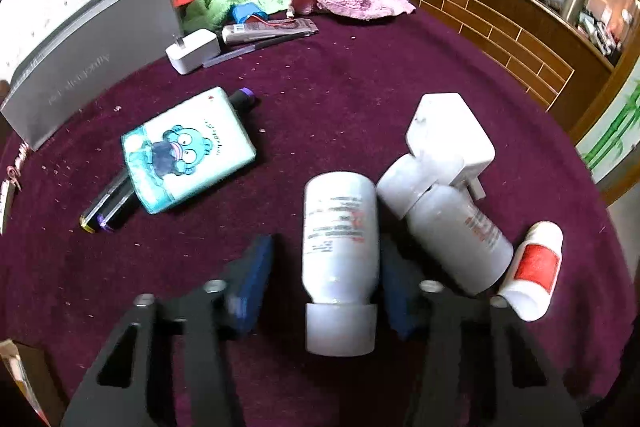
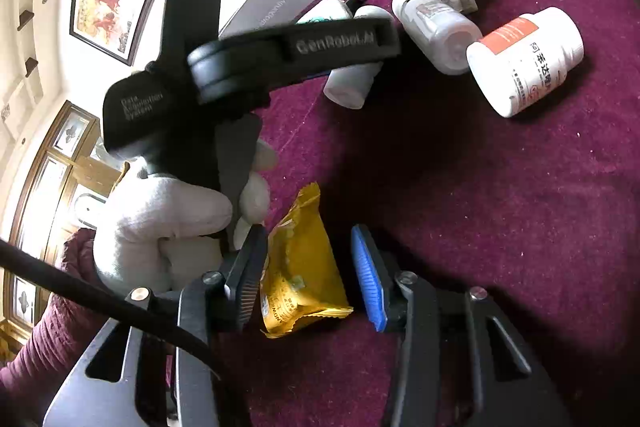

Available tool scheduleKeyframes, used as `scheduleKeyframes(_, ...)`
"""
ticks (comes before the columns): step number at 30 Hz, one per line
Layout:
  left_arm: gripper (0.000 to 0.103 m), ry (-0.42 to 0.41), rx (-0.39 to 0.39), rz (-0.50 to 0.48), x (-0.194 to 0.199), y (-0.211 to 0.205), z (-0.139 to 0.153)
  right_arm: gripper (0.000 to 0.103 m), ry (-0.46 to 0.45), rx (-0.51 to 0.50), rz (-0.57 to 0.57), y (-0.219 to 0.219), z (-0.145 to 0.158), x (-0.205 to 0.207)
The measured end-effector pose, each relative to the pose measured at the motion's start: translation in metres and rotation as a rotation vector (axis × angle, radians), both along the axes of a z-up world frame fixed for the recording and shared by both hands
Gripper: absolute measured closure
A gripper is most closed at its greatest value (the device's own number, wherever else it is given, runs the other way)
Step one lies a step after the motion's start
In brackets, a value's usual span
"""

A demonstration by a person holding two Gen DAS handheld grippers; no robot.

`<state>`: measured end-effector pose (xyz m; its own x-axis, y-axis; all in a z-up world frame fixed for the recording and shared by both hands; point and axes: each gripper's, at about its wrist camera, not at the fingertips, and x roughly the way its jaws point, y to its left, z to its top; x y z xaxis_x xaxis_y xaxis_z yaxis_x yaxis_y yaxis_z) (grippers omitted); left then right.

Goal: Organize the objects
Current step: 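Grasp the yellow cracker packet with the right gripper while the left grasps a white bottle, then lift the white bottle with the left gripper and the cracker packet with the right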

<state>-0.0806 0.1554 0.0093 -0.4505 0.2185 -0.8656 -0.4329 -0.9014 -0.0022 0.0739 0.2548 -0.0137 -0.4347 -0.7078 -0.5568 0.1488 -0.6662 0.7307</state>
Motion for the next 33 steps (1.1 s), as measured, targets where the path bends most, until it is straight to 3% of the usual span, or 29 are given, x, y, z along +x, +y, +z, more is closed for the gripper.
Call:
scheduleKeyframes(1,0.074,-0.005,0.011,0.004,0.000,-0.004,0.001,0.060,0.001,0.000,0.001,-0.001,0.000,0.001)
scheduleKeyframes(9,0.075,-0.020,0.041,0.071,0.009,-0.053,0.009,0.056,0.014,0.005,0.010,-0.007,0.002,0.008)
scheduleKeyframes(11,0.075,0.014,0.026,0.097,0.026,-0.076,0.016,0.052,0.021,0.002,0.018,-0.010,0.003,0.010)
scheduleKeyframes(16,0.075,0.036,0.028,0.160,0.081,-0.129,0.027,0.029,0.068,0.034,0.073,-0.028,0.010,0.018)
scheduleKeyframes(21,0.075,0.006,0.044,0.203,0.126,-0.156,0.010,0.026,0.097,0.092,0.081,-0.031,0.014,0.015)
scheduleKeyframes(23,0.075,-0.018,0.079,0.226,0.133,-0.163,0.001,0.026,0.107,0.122,0.071,-0.025,0.018,0.011)
scheduleKeyframes(26,0.074,0.015,0.081,0.231,0.143,-0.163,0.001,0.027,0.122,0.197,0.064,-0.033,0.020,0.013)
scheduleKeyframes(33,0.074,0.050,0.101,0.247,0.148,-0.165,-0.001,0.027,0.127,0.456,0.053,-0.065,0.021,0.010)
